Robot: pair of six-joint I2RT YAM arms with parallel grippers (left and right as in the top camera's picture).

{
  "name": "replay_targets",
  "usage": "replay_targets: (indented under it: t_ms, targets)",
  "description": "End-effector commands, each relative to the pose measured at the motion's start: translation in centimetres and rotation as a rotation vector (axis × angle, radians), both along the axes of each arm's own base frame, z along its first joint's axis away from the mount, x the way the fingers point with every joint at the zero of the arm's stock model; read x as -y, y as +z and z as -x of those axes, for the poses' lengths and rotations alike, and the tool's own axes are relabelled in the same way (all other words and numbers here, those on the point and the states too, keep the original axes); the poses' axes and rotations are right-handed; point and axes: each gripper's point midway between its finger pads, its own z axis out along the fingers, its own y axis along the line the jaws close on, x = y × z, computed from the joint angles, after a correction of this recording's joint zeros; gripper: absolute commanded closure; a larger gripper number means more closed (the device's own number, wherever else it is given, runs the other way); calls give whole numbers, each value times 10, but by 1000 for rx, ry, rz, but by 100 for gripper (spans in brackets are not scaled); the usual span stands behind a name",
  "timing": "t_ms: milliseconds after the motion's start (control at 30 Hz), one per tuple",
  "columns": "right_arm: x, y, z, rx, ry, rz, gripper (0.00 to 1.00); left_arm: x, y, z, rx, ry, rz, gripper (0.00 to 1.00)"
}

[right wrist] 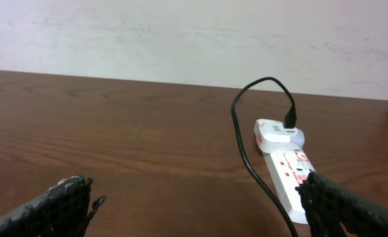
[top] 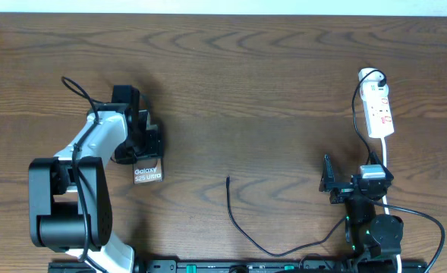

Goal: Plug charger to phone and switch on socket
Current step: 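Lift the gripped phone out of its holder with the left gripper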

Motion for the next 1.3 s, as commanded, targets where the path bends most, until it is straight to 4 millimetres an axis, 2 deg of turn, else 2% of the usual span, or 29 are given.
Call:
replay_targets:
  t_ms: [0, 300, 467, 633, 667, 833, 1100, 1167, 1267]
  targets:
    - [3, 0, 0, 1, -14, 13, 1, 5, 15, -19, 42, -4, 25, 93]
    - [3, 0, 0, 1, -14, 13, 1, 6, 30, -25, 67, -5, 34, 93]
    - [3, 0, 0, 1, -14, 12, 1, 42, 50, -29, 105, -20, 250, 93]
    - [3, 0, 0, 1, -14, 13, 1, 85, 78, -35, 136, -43, 532, 93]
    - [3, 0, 0, 1, -14, 13, 1, 98, 89, -35, 132, -29, 632, 93]
    - [3, 0, 0, 1, -14, 13, 1, 127, 124, -42, 135, 14, 899, 93]
    - [3, 0, 0, 1, -14, 13, 1, 142, 166, -72, 68, 225, 1135, 93]
    - [3, 0, 0, 1, -14, 13, 0, 145, 185, -84, 45, 272, 1215, 93]
    - [3, 0, 0, 1, -14, 13, 1, 147, 202, -94, 11, 324, 1279, 93]
